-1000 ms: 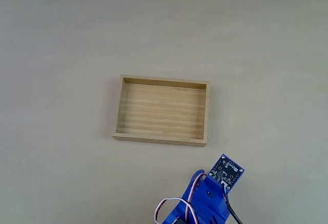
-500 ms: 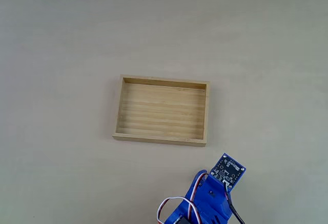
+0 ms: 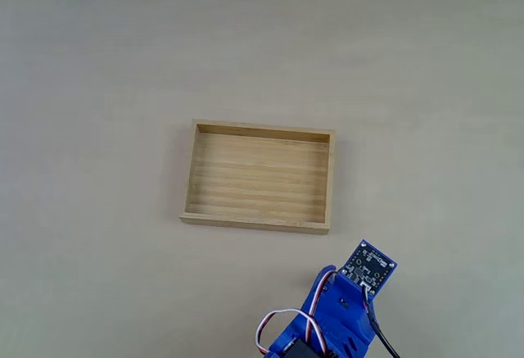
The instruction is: Place the black cylinder in the wooden box then return to rest.
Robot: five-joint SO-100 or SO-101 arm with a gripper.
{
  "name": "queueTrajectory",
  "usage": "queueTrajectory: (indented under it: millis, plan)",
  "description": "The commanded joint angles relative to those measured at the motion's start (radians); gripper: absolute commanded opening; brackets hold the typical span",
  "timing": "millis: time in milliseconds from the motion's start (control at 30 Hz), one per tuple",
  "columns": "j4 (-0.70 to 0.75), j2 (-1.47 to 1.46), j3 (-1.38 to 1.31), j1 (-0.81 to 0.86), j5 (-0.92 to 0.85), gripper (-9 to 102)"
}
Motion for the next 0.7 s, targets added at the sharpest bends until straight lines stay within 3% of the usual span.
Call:
queueTrajectory:
  millis: [0,367,667]
  plan:
    - [-0.060,0.018,-0.063,-0.011,0.009,27]
    - [-0.114,0.074,-0.064,-0.020,0.009,27]
    - [-0.121,0.077,-0.058,-0.029,0.014,17]
